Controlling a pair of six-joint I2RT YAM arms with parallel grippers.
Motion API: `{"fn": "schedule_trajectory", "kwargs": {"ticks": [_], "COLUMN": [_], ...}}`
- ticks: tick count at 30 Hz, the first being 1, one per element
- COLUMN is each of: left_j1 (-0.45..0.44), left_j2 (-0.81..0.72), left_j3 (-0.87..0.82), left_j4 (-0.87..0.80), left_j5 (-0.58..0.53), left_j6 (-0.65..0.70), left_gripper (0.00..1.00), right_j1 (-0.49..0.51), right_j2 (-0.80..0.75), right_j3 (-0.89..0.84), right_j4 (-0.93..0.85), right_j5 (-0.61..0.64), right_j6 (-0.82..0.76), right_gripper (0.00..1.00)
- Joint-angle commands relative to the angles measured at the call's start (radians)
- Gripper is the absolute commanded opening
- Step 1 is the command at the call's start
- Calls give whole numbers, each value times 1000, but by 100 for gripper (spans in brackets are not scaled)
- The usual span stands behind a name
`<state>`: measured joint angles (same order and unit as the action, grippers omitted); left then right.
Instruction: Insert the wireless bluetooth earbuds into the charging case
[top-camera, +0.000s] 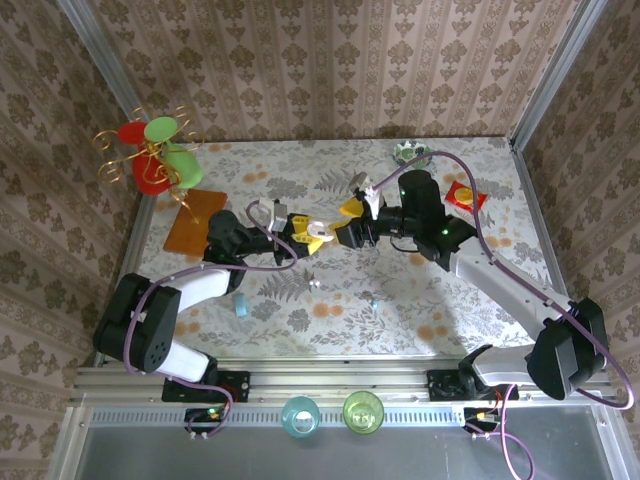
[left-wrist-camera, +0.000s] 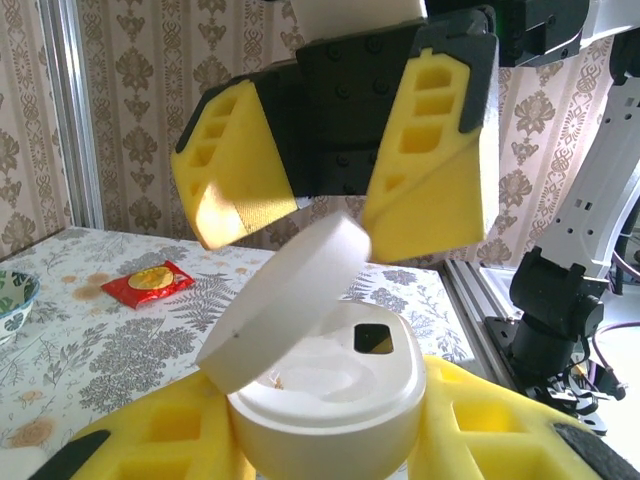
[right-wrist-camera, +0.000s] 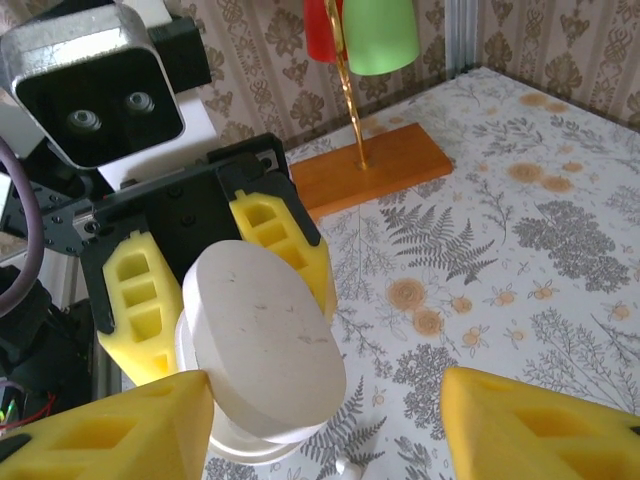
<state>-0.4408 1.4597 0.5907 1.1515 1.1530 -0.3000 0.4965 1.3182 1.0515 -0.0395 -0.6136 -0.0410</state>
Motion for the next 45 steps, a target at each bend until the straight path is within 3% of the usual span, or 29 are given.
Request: {"fn": "schedule_trajectory", "kwargs": {"ticks": [1,12,27,29,34,38,45], "left_j1": [-9,-9,-41,-42,-41,-40,-49], "left_j2": [-10,-4,5,6,11,12,27], "left_j3": [26,34,44,43,40,40,50], "left_j4": [63,68,78,78,97,108,111], "left_j5": [77,47,38,29,-12,-41,-64], "left_j6": [-14,-25,-29,-28,-37,-50,-83], "left_gripper": [24,24,25,29,55,67,67], "right_j1": [-16,8,31,31,35,40,53], "right_j2": [30,26,22,12,-14,-31,-33], "right_j3": [26,17,27,24,3,-8,-11], "right_j4": [52,39,2,3,29,39,56], "right_j5": [31,-6,-32,-23,16,55,84], "right_j6": [23,-71,-157,-159,-155,-162,-164], "right_gripper": [60,52,6,4,0,0,0]}}
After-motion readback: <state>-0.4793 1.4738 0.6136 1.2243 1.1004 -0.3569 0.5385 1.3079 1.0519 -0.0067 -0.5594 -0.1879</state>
